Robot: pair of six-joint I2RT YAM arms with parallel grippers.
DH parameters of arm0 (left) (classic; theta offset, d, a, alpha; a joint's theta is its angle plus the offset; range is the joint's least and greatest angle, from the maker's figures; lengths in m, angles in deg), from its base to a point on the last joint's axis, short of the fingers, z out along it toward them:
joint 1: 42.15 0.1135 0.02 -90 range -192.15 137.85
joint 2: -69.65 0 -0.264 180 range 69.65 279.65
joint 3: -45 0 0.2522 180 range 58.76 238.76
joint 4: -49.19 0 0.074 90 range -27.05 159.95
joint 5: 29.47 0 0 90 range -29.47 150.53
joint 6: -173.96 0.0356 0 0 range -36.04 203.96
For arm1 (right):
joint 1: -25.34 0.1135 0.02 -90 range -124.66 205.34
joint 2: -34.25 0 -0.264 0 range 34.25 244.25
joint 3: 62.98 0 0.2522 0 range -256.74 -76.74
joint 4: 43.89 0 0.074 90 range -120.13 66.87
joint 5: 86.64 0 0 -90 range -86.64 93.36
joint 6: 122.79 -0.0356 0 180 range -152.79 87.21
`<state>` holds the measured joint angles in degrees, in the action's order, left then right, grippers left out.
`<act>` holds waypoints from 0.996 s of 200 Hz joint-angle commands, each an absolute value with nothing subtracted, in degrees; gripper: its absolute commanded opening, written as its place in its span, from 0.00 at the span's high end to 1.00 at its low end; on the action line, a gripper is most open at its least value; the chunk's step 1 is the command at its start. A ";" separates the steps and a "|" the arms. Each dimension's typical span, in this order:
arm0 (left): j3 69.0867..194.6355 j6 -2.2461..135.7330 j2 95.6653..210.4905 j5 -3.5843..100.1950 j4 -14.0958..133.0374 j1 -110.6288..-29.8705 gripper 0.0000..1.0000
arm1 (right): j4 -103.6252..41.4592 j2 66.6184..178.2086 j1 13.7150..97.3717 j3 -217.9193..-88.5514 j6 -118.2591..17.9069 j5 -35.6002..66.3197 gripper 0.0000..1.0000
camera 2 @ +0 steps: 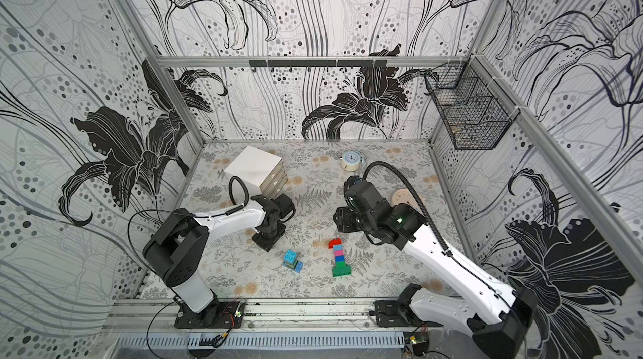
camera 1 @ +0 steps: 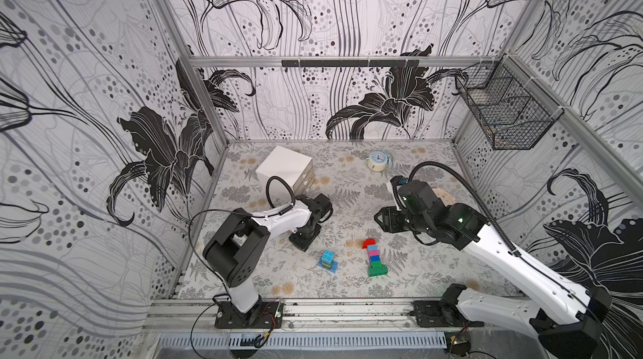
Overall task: Assemble the number 1 with lego
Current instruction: Place the lego brick at the center of the board, then pick up the lego brick from the center of the board.
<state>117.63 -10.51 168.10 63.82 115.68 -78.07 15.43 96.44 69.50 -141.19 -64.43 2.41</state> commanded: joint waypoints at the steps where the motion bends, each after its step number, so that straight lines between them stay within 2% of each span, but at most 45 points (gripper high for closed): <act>1: 116.51 -10.05 164.75 65.44 114.33 -77.40 0.28 | 16.42 97.41 69.72 -143.53 -61.87 1.41 0.41; 7: 116.50 -9.67 163.33 66.49 114.64 -77.39 0.19 | 16.29 97.83 69.73 -143.79 -61.38 1.55 0.40; 13: 116.50 -9.53 161.68 67.55 115.23 -77.39 0.15 | 15.86 98.28 69.79 -144.01 -60.64 1.83 0.40; 42: 116.17 -6.54 149.10 75.85 119.18 -77.27 0.09 | 14.20 103.97 74.47 -146.84 -52.31 0.27 0.38; 62: 113.80 1.11 138.11 81.95 117.83 -74.62 0.12 | 13.68 112.25 79.00 -151.28 -44.06 0.83 0.37; 112: 106.72 24.63 111.50 82.07 113.62 -55.19 0.14 | 16.41 138.38 85.85 -170.97 -32.89 4.23 0.34; 137: 108.98 28.63 107.79 82.90 117.20 -50.43 0.14 | 20.12 149.74 88.31 -181.27 -30.17 6.26 0.33; 165: 110.79 27.83 106.39 86.05 121.62 -50.26 0.14 | 26.67 160.84 90.15 -192.03 -27.97 4.51 0.33; 199: 110.35 26.01 103.78 87.98 122.63 -50.31 0.14 | 28.84 168.46 90.46 -198.38 -27.71 2.94 0.33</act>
